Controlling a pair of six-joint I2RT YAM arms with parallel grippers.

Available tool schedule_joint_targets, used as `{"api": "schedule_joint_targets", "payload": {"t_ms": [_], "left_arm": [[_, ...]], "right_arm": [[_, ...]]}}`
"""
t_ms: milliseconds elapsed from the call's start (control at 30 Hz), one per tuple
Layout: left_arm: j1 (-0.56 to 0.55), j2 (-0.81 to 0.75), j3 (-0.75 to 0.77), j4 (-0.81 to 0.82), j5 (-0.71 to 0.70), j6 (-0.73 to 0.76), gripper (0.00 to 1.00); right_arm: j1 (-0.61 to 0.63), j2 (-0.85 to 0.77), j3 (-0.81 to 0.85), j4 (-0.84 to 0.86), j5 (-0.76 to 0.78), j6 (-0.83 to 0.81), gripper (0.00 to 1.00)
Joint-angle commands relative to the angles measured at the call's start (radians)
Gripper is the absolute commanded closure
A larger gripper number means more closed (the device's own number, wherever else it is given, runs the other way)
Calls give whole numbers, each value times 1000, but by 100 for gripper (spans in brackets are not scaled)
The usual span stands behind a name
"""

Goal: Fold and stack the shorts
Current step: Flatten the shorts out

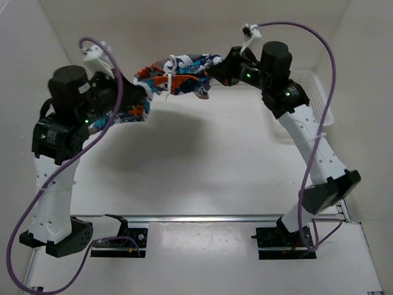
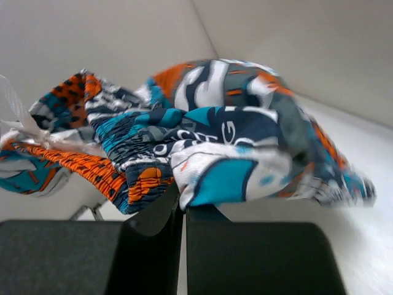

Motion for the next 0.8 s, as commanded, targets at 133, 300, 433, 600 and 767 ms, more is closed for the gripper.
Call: {"api": "schedule_joint_targets", "payload": {"t_ms": [133, 300, 433, 600, 767], "left_arm": [[-272, 54, -442, 97, 120, -31, 7], [-284, 166, -426, 69, 91, -44, 0], [-190, 149, -389, 10, 13, -35, 0], [29, 60, -554, -23, -84, -105, 20], [233, -61, -779, -14, -107, -209, 35]], "right_arm": [[-265, -218, -602, 52, 114, -77, 55], [-435, -252, -751, -64, 154, 18, 35], [-425, -301, -783, -158, 207, -1, 37], [-255, -366, -931, -170, 126, 51, 38], [21, -338, -1102, -7, 65, 278, 37]]}}
